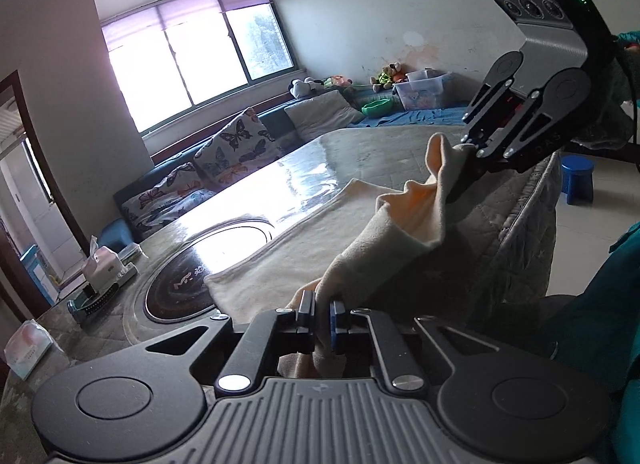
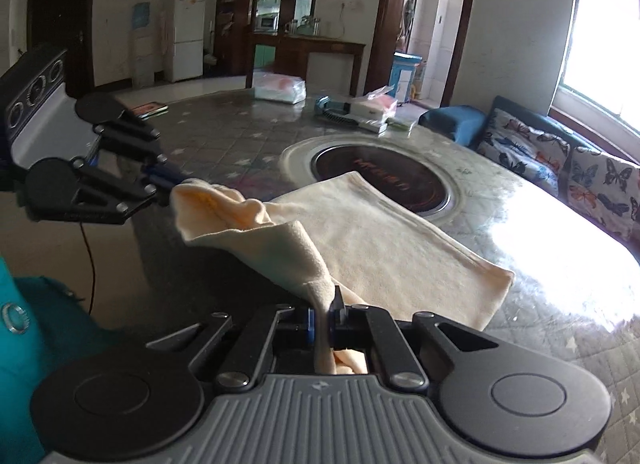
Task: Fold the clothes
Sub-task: 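Lift the hem with both grippers and fold it toward the collar, then open both grippers and press the folded sweatshirt flat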
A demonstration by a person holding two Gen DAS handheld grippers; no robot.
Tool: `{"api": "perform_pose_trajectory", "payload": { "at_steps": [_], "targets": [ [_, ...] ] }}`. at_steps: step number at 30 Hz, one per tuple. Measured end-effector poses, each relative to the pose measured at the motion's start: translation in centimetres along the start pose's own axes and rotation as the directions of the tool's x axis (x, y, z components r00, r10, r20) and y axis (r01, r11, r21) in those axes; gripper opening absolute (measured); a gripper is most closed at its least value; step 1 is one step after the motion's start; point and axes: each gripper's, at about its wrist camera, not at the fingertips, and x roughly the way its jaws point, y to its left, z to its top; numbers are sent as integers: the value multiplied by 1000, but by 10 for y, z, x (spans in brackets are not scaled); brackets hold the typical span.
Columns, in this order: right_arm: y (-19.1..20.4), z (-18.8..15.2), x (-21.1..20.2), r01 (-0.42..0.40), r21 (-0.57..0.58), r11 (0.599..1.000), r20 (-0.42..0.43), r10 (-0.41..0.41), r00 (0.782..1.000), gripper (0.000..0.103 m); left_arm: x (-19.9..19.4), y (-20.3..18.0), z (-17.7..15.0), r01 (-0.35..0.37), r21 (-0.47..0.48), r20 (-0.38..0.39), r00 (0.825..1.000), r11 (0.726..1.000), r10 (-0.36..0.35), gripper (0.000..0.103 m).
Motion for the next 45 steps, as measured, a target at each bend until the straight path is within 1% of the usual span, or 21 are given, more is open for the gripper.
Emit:
{"api": "perform_pose_trajectory", "payload": {
  "at_steps": [4, 10, 14, 16, 20, 21, 22, 23, 24, 25, 26, 28, 30, 31, 33, 34, 36, 37, 41, 43, 45],
  "targets": [
    [-4, 2, 2, 11, 25, 1000, -7, -11, 1000, 5, 16, 11, 8, -9, -21, 12, 1000, 1000, 9, 7],
    [-39, 19, 21, 30, 88, 996, -4, -30, 1000, 5, 53, 31, 27, -58, -28, 21, 998, 998, 59, 7],
    [-71, 34, 41, 46, 115, 992, -13, -45, 999, 5, 92, 52, 37, -75, -66, -7, 997, 995, 74, 7],
    [-87, 42, 55, 49, 127, 991, -24, -47, 999, 5, 114, 65, 40, -87, -108, -37, 996, 990, 83, 7],
    [-119, 46, 93, 77, 198, 977, -47, -69, 997, 5, 160, 88, 43, -118, -188, -91, 991, 975, 102, 8],
    [-128, 47, 103, 85, 220, 972, -53, -75, 996, 5, 170, 92, 41, -130, -207, -108, 988, 970, 109, 11],
    [-136, 48, 114, 93, 241, 966, -60, -81, 995, 6, 181, 97, 40, -144, -237, -132, 985, 961, 115, 11],
    [-145, 48, 125, 102, 263, 960, -66, -87, 994, 9, 191, 102, 38, -160, -267, -152, 981, 950, 122, 13],
    [-150, 45, 133, 116, 295, 948, -74, -98, 992, 11, 197, 107, 35, -179, -291, -167, 977, 940, 135, 18],
    [-155, 42, 140, 131, 327, 936, -83, -109, 991, 11, 201, 111, 33, -203, -307, -177, 972, 930, 154, 19],
    [-163, 34, 152, 151, 376, 914, -97, -123, 988, 16, 202, 115, 31, -223, -325, -186, 968, 919, 169, 19],
    [-166, 27, 152, 174, 398, 901, -84, -153, 985, 17, 197, 126, 27, -251, -372, -198, 962, 894, 188, 23],
    [-170, 19, 152, 196, 419, 887, -72, -183, 980, 25, 185, 132, 22, -264, -406, -201, 960, 875, 197, 29],
    [-170, 17, 149, 220, 418, 881, -75, -208, 975, 29, 177, 133, 20, -268, -421, -201, 959, 867, 199, 29],
    [-167, 18, 139, 268, 403, 875, -63, -265, 962, 29, 162, 137, 15, -274, -450, -200, 958, 850, 204, 31],
    [-167, 18, 136, 274, 399, 875, -59, -273, 960, 29, 155, 137, 13, -266, -465, -196, 961, 845, 195, 33],
    [-164, 28, 130, 235, 392, 889, -34, -241, 970, 29, 142, 129, 10, -217, -488, -176, 973, 845, 148, 34],
    [-162, 32, 130, 209, 390, 897, -26, -217, 976, 29, 136, 122, 9, -208, -487, -171, 975, 848, 142, 34],
    [-148, 47, 145, 132, 366, 921, -23, -133, 991, 29, 121, 98, 11, -188, -460, -130, 981, 868, 143, 34],
    [-143, 53, 159, 121, 366, 923, -40, -114, 993, 29, 119, 90, 14, -169, -437, -110, 985, 883, 134, 34],
    [-138, 60, 173, 111, 365, 924, -58, -96, 994, 29, 121, 84, 14, -159, -418, -107, 986, 894, 125, 34]
  ]
}}
